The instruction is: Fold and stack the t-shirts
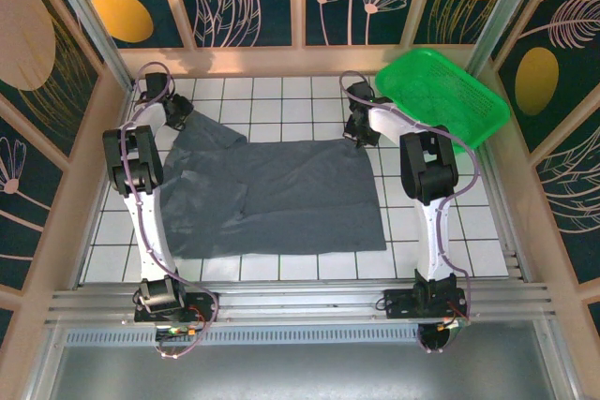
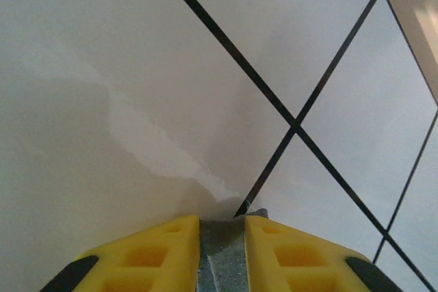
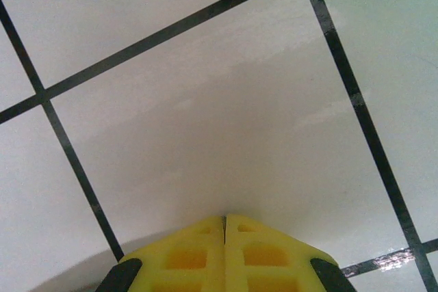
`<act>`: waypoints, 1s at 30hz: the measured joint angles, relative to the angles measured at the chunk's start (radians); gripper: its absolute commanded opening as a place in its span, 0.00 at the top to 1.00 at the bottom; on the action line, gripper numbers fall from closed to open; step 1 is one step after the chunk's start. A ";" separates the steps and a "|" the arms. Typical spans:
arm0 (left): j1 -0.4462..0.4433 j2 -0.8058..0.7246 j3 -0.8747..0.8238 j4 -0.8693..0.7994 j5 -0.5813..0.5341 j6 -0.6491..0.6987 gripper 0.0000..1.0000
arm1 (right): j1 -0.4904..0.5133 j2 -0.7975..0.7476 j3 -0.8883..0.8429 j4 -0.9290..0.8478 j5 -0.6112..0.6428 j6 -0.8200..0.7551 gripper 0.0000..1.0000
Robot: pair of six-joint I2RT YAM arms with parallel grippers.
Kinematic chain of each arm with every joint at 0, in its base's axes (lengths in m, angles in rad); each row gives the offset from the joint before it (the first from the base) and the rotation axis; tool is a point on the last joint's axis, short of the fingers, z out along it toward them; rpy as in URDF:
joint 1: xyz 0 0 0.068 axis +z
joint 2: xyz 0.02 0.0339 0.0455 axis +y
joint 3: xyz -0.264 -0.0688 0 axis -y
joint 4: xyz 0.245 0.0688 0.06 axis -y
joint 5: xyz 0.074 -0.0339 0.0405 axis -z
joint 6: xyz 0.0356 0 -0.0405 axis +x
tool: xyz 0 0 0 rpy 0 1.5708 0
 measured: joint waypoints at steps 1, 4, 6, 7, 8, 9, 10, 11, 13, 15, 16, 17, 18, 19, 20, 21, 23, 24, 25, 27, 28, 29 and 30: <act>0.002 0.002 0.001 0.004 0.003 -0.001 0.86 | 0.000 0.000 0.000 0.000 0.000 0.000 0.99; 0.002 0.009 0.002 0.010 0.008 -0.006 0.95 | 0.000 0.000 0.000 0.000 -0.001 0.000 0.99; 0.002 0.009 0.003 0.010 0.015 -0.006 0.99 | 0.000 0.000 0.000 0.000 -0.001 0.000 0.99; 0.001 0.009 0.005 0.009 0.016 -0.006 1.00 | 0.000 0.000 0.000 0.000 -0.001 0.000 0.99; 0.000 0.009 0.007 0.008 0.016 -0.008 1.00 | 0.000 0.000 0.000 0.000 -0.001 0.000 0.99; 0.000 0.009 0.011 0.006 0.015 -0.008 1.00 | 0.000 0.000 0.000 0.000 -0.002 0.000 0.99; 0.000 0.009 0.017 0.001 0.014 -0.008 1.00 | 0.000 0.000 0.000 0.000 -0.002 0.000 0.99; -0.002 0.010 0.027 -0.003 0.014 -0.008 1.00 | 0.000 0.000 0.000 0.000 -0.002 0.000 0.99; -0.002 0.010 0.045 -0.006 0.013 -0.008 1.00 | 0.000 0.000 0.000 0.000 -0.002 0.000 0.99; -0.001 0.007 0.056 -0.006 0.010 -0.013 1.00 | 0.000 0.000 0.000 0.000 -0.002 0.000 0.99; -0.002 0.003 0.055 -0.006 0.009 -0.017 1.00 | 0.000 0.000 0.000 0.000 -0.002 0.000 0.99; -0.002 -0.001 0.054 -0.005 0.005 -0.021 1.00 | 0.000 0.000 0.000 0.000 -0.002 0.000 0.99; -0.002 -0.008 0.050 -0.005 0.003 -0.026 1.00 | 0.000 0.000 0.000 0.000 -0.002 0.000 0.99; -0.002 -0.018 0.040 -0.006 0.002 -0.029 1.00 | 0.000 0.000 0.000 0.000 -0.002 0.000 0.99; -0.002 -0.033 0.029 -0.005 0.000 -0.035 1.00 | 0.000 0.000 0.000 0.000 -0.003 0.000 0.99; -0.002 -0.046 0.021 -0.006 -0.001 -0.037 1.00 | 0.000 0.000 0.000 0.000 -0.004 0.000 0.99; -0.002 -0.073 0.011 -0.006 0.000 -0.040 1.00 | 0.000 0.000 0.000 0.000 -0.004 0.000 0.99; -0.002 -0.085 0.006 -0.005 0.000 -0.042 1.00 | 0.000 0.000 0.000 0.000 -0.004 0.000 0.99; -0.002 -0.101 -0.001 -0.005 0.001 -0.043 1.00 | 0.000 0.000 0.000 0.000 -0.004 0.000 0.99; -0.002 -0.127 -0.015 -0.005 0.003 -0.043 1.00 | 0.000 0.000 0.000 0.001 -0.004 0.000 0.99; -0.002 -0.143 -0.027 -0.005 0.005 -0.043 1.00 | 0.000 0.000 -0.002 0.002 -0.004 0.000 0.99; -0.002 -0.156 -0.043 -0.002 0.008 -0.046 1.00 | 0.000 0.000 -0.002 0.003 -0.004 -0.001 0.99; -0.002 -0.169 -0.059 -0.001 0.009 -0.047 1.00 | 0.000 0.000 -0.002 0.003 -0.004 -0.001 0.99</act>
